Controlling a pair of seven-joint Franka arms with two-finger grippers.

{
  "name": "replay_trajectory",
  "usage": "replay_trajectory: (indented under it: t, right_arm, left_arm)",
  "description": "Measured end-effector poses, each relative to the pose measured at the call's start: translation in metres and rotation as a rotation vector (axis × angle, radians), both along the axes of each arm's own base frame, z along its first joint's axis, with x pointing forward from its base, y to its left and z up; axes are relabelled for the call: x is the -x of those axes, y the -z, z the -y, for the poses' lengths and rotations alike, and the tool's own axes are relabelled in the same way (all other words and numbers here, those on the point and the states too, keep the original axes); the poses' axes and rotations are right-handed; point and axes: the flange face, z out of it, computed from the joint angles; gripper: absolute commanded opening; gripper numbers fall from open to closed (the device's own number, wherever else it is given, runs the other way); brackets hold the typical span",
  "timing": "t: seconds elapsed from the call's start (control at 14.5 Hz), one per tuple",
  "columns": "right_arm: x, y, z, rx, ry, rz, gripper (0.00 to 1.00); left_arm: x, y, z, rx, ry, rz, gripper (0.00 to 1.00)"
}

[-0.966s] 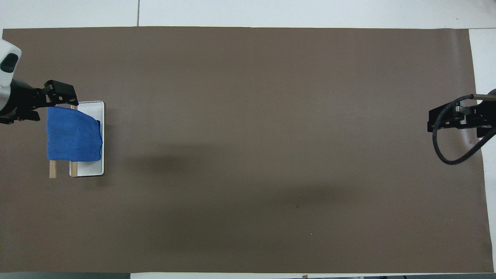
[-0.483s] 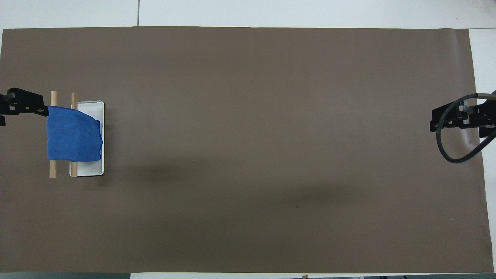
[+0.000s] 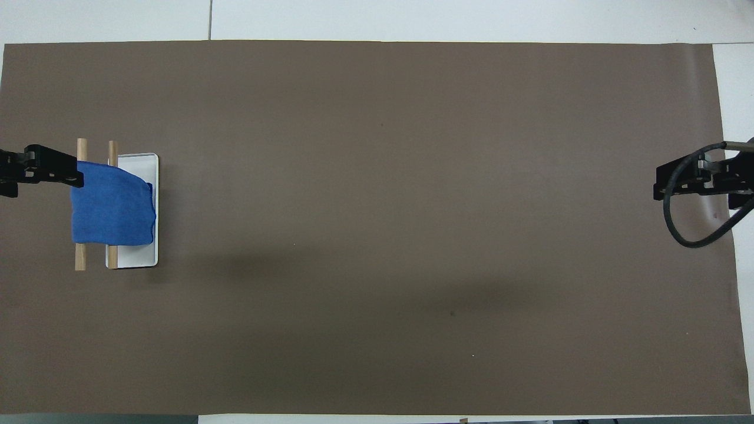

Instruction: Right arm passes towel to left arm to hang

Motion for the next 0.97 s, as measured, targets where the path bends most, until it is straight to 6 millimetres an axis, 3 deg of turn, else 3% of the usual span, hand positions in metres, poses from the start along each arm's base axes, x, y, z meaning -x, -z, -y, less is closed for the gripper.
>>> replay_trajectory:
  t: [0.97]
  right_arm:
    - [0.0, 0.0, 0.0, 0.0, 0.0, 0.0, 1.0]
  left_arm:
    - [-0.0004, -0.0004, 0.0071, 0.003, 0.024, 0.005, 1.0]
